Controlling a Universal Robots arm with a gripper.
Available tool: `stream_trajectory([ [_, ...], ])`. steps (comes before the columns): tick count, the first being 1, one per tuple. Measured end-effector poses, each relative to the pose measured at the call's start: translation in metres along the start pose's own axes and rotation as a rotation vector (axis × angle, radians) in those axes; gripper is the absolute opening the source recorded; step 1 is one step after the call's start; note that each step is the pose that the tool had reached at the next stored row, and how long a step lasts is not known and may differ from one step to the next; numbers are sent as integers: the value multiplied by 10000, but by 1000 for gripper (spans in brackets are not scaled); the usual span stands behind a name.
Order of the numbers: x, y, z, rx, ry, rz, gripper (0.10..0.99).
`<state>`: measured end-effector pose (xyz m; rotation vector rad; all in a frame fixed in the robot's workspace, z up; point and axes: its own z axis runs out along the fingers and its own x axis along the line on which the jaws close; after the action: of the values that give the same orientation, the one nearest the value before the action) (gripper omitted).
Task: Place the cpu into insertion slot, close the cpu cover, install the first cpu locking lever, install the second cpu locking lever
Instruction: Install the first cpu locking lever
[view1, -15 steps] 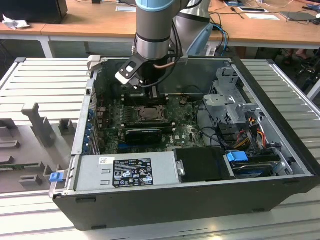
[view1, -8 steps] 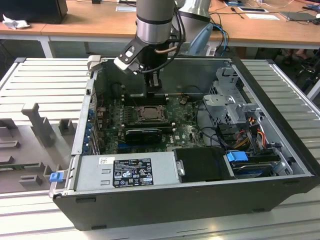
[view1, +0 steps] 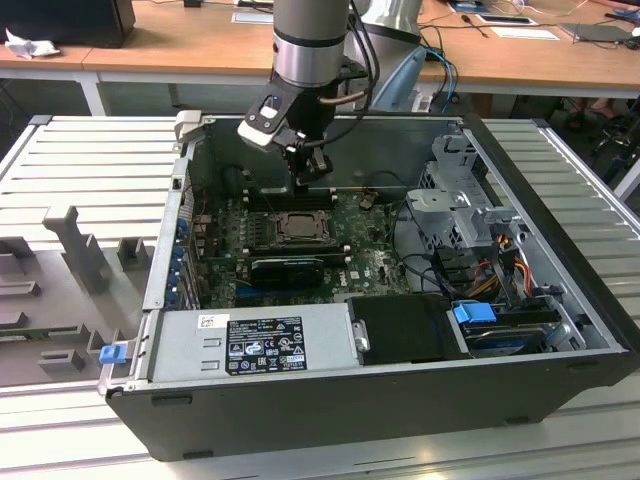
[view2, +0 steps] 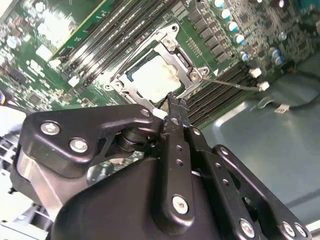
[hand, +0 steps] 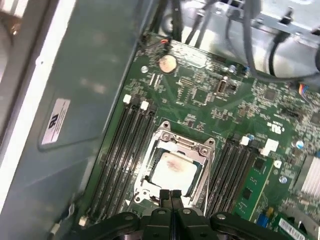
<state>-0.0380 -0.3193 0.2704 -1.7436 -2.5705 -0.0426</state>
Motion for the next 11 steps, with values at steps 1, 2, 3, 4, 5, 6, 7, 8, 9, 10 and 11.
stream_trajectory([
  [1,0,0,3,8,0,-163,106],
  [2,0,0,4,19,0,-386,106],
  [3,0,0,6,31,1,-653,106],
  [4,0,0,7,37,2,-838,106],
  [5,0,0,7,45,2,-996,106],
  [6,0,0,8,63,4,-1405,106],
  [7,0,0,9,77,5,-1720,106],
  [8,0,0,9,84,5,-1895,106],
  [9,0,0,9,93,3,-2064,106],
  [10,-1,0,9,100,3,-2210,106],
  [11,0,0,10,106,3,-2366,106],
])
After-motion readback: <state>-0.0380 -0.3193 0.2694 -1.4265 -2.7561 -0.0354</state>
